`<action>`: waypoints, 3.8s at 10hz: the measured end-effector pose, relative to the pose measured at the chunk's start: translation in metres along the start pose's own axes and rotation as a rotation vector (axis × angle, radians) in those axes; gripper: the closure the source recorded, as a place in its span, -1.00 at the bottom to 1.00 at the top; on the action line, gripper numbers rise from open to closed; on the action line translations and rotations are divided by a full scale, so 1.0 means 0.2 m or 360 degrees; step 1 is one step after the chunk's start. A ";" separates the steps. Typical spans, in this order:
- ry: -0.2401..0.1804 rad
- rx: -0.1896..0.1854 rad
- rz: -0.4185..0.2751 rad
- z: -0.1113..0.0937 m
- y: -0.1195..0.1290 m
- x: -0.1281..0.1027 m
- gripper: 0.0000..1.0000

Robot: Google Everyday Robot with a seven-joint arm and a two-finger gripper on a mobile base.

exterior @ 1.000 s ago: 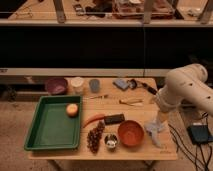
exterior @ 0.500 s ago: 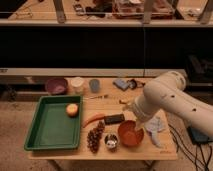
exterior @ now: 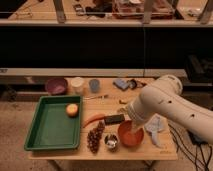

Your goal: Place grapes in plastic cup

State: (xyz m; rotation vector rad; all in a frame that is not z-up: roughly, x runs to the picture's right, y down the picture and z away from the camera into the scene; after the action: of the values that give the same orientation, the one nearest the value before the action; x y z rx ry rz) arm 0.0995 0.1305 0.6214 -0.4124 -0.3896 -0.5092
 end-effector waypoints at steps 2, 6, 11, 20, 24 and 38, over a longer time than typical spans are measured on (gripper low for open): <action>-0.0035 -0.0013 -0.0113 -0.01 -0.01 -0.07 -0.30; -0.0143 -0.0037 -0.0479 0.04 -0.11 -0.45 -0.30; -0.0179 -0.0134 -0.0861 0.29 -0.20 -0.92 -0.30; -0.0143 -0.0191 -0.0888 0.48 -0.19 -0.81 -0.30; -0.0057 -0.0166 -0.0942 0.66 -0.25 -0.70 -0.30; -0.0047 -0.0205 -0.1043 0.91 -0.21 -0.59 -0.30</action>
State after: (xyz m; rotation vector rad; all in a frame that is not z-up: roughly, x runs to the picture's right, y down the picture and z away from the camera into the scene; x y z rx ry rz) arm -0.0638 0.2272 0.7344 -0.4134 -0.5229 -1.1712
